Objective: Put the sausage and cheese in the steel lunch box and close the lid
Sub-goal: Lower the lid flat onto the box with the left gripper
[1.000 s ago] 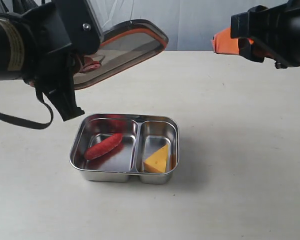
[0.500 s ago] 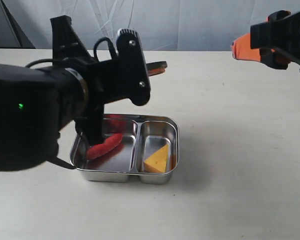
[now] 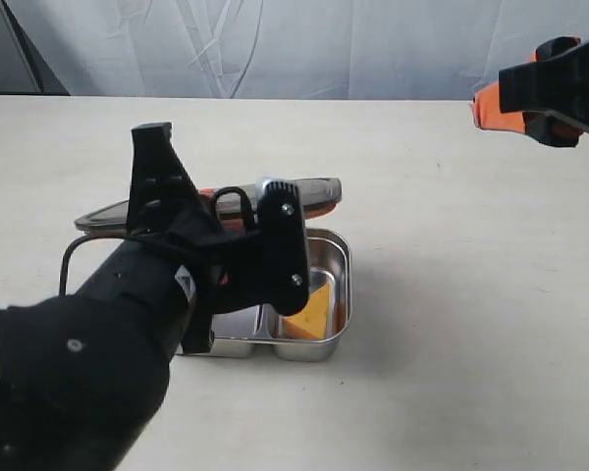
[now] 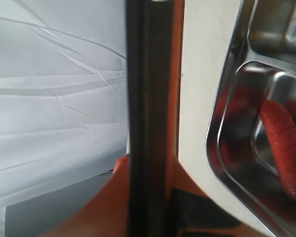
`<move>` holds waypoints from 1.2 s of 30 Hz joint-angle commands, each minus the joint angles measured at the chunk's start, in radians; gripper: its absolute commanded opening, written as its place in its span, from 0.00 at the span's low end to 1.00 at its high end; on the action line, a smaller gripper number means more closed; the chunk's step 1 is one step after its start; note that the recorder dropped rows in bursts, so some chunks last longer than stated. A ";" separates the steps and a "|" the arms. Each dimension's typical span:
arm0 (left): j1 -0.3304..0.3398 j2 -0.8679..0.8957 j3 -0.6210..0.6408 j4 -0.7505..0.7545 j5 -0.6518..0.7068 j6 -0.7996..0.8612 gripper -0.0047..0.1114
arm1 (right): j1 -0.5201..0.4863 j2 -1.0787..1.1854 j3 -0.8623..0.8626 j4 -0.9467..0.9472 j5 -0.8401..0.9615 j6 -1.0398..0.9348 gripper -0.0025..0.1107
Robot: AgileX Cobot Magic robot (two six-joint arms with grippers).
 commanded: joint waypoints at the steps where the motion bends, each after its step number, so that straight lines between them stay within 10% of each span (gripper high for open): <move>1: -0.052 0.001 0.050 0.132 0.041 -0.112 0.04 | 0.003 -0.007 0.000 -0.035 -0.051 0.008 0.42; 36: -0.063 0.246 0.105 0.177 -0.001 -0.350 0.04 | 0.003 -0.007 0.000 -0.058 -0.060 0.008 0.42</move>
